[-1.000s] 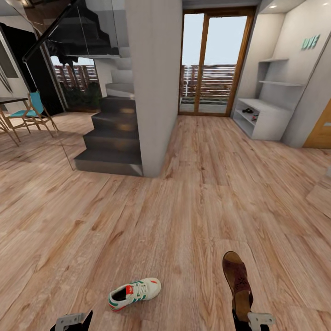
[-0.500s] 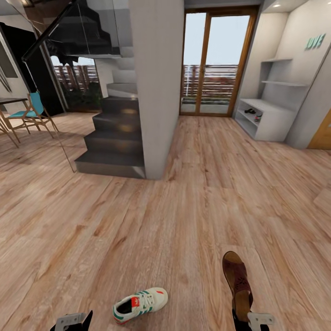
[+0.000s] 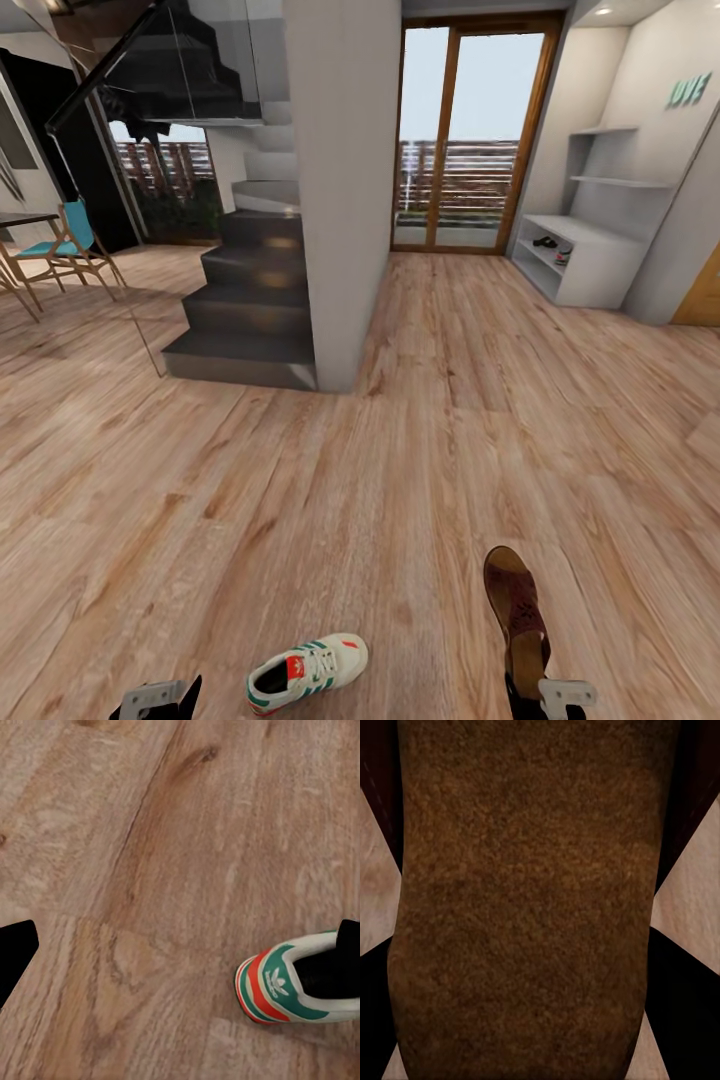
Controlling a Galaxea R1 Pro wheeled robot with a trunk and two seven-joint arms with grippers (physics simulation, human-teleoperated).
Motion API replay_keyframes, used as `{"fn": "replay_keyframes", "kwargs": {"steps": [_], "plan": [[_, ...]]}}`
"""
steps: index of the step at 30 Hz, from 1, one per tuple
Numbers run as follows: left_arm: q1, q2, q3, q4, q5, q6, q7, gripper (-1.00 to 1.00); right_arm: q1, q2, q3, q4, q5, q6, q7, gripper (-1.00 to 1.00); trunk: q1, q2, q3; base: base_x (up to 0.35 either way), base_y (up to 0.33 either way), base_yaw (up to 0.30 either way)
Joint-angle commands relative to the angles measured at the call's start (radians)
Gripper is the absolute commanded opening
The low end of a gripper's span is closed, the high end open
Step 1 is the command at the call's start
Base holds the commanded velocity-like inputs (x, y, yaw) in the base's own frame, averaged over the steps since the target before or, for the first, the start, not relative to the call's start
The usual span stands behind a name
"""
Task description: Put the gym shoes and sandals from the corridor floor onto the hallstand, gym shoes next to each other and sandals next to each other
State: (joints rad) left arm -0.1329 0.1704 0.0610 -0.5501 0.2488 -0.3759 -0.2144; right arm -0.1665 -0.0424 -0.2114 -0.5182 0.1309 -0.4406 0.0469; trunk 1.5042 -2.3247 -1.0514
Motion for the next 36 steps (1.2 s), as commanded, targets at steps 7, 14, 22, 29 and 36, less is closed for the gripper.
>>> {"fn": "replay_keyframes", "kwargs": {"steps": [7,14,22,29,36], "plan": [[-0.001,0.0,0.002,0.001,0.013,-0.001,-0.01,1.0,-0.001,0.0,-0.011,0.001,0.01,-0.003,0.005,-1.0,0.0,0.0,-0.001,0.057,0.11,0.0],[-0.001,0.001,0.003,0.0,0.017,-0.001,-0.012,1.0,-0.001,0.001,-0.011,0.001,0.01,-0.003,0.005,-1.0,0.0,0.0,-0.001,0.003,0.028,0.0],[-0.001,0.001,0.0,0.0,0.011,-0.001,-0.014,1.0,-0.001,0.001,-0.012,0.002,0.01,-0.001,0.004,-1.0,0.0,0.0,-0.001,0.0,0.018,0.0],[-0.003,0.002,-0.004,-0.001,0.009,0.002,-0.014,1.0,-0.001,-0.004,-0.013,-0.04,0.01,0.003,0.005,-1.0,0.0,0.0,-0.001,-0.056,0.042,0.0],[-0.01,0.002,-0.006,-0.013,-0.006,0.006,-0.014,1.0,-0.002,-0.006,-0.012,-0.237,0.008,0.067,0.005,-1.0,0.0,0.0,-0.001,-0.127,0.094,0.0]]}}
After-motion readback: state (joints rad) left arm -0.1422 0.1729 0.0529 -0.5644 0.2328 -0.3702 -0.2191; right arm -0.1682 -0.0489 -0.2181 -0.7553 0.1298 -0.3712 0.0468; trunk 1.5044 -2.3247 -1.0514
